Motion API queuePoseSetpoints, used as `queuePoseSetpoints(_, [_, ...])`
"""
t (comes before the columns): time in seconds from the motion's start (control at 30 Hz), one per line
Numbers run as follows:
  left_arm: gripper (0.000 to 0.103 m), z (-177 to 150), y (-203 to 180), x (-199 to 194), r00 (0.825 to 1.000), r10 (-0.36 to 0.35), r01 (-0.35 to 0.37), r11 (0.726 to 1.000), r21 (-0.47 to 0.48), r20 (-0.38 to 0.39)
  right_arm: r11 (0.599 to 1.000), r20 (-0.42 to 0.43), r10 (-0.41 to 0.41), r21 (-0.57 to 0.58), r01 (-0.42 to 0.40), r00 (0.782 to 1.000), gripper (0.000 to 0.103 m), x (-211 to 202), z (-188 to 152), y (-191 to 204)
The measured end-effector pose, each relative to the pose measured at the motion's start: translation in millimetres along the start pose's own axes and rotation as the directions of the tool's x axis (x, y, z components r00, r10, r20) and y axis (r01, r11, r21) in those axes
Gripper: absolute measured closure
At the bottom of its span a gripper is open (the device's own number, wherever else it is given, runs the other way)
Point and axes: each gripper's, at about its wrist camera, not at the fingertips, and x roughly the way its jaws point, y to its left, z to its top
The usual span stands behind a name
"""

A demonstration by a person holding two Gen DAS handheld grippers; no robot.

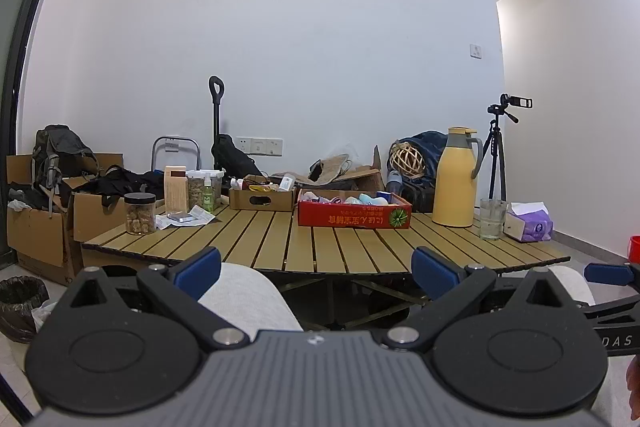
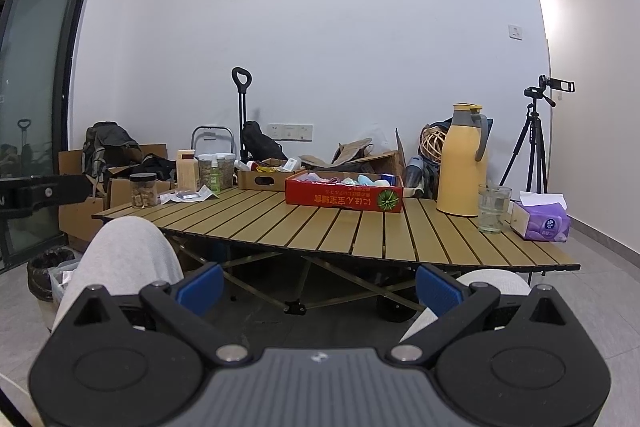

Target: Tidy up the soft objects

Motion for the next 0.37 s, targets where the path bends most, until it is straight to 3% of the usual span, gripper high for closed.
queuePoseSetpoints(0.37, [0.000,4,3,9,1.000,0.004,-0.004,1.000,-0.010,0.010,1.000,0.000,0.006,-0.008,-0.006,1.000,0.000,13,7,-2])
